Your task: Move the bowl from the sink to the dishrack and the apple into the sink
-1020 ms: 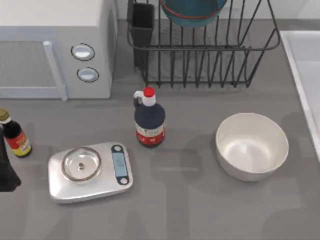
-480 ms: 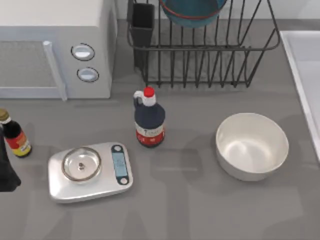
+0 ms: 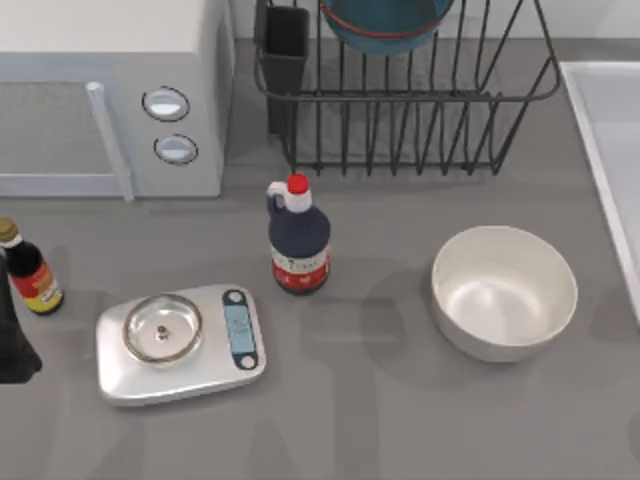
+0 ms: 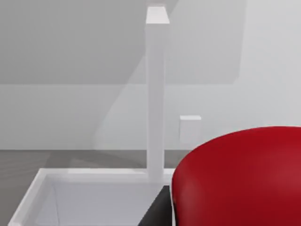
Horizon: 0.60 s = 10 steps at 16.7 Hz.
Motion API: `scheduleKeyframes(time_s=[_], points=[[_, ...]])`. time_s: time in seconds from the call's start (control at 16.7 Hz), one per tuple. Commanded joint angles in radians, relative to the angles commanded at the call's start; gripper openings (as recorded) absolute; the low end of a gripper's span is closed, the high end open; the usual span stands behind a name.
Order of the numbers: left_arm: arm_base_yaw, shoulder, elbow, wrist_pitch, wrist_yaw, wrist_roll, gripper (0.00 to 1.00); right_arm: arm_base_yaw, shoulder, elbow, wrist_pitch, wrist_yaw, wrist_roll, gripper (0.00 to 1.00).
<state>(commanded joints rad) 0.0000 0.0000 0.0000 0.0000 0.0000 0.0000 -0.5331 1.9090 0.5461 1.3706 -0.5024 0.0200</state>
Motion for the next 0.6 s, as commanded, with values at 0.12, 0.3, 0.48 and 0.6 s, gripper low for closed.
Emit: scheduleKeyframes(time_s=[0.12, 0.3, 0.48, 0.6], points=[[0.000, 0.000, 0.000, 0.000, 0.000, 0.000, 1.00, 0.001, 0.117, -0.020, 0.149, 0.002, -0.001, 0.00], [0.000, 0.000, 0.000, 0.000, 0.000, 0.000, 1.00, 0.003, 0.251, -0.046, 0.304, 0.007, -0.004, 0.00], [0.000, 0.000, 0.000, 0.000, 0.000, 0.000, 1.00, 0.005, 0.307, -0.057, 0.363, 0.010, -0.005, 0.00], [0.000, 0.000, 0.000, 0.000, 0.000, 0.000, 1.00, 0.005, 0.307, -0.057, 0.364, 0.010, -0.005, 0.00]])
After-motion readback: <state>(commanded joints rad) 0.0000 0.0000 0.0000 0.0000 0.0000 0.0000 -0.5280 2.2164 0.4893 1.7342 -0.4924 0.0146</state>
